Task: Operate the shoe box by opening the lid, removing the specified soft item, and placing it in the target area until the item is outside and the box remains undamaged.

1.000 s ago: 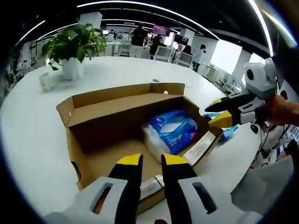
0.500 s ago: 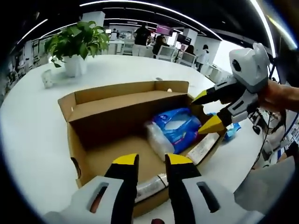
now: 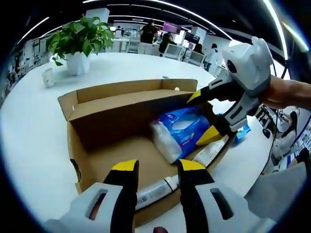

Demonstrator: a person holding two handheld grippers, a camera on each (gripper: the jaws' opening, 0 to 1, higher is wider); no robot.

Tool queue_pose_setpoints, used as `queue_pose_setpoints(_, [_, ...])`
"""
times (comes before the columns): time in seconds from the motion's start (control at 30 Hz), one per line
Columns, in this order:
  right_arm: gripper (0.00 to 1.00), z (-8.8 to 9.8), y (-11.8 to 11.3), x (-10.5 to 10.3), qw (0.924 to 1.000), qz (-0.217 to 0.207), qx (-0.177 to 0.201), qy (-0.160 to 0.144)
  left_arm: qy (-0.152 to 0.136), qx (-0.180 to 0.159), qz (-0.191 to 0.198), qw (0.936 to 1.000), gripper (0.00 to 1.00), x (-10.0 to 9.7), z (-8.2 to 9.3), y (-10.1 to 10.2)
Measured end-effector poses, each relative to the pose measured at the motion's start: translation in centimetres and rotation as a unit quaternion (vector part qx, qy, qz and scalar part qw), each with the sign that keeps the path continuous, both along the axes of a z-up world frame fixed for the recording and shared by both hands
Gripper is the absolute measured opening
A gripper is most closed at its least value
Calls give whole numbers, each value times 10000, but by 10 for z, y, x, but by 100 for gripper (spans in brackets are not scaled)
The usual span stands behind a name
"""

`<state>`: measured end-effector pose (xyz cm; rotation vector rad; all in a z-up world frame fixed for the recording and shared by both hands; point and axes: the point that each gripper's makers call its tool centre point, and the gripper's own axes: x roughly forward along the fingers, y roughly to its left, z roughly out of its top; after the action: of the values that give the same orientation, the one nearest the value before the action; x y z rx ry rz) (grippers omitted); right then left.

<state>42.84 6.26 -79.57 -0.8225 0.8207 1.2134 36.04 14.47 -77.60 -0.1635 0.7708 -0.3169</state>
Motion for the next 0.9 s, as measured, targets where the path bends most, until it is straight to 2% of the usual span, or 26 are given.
queue_pose_setpoints(0.17, [66,-11,2,3,9997,149,-182,25,40,8,-168,9998,39,-1,0,-8])
queue_pose_setpoints(0.53, [65,-32,6,3,9967,393,-665,238,107,11,-227,9997,39,-4,-2,-8])
queue_pose_setpoints(0.8, [64,-56,7,7,9936,505,-1009,91,72,27,-197,9998,39,-4,0,-6])
queue_pose_setpoints(0.9, [63,-55,6,11,9947,327,-969,50,89,-7,-195,9998,39,-4,-2,-6])
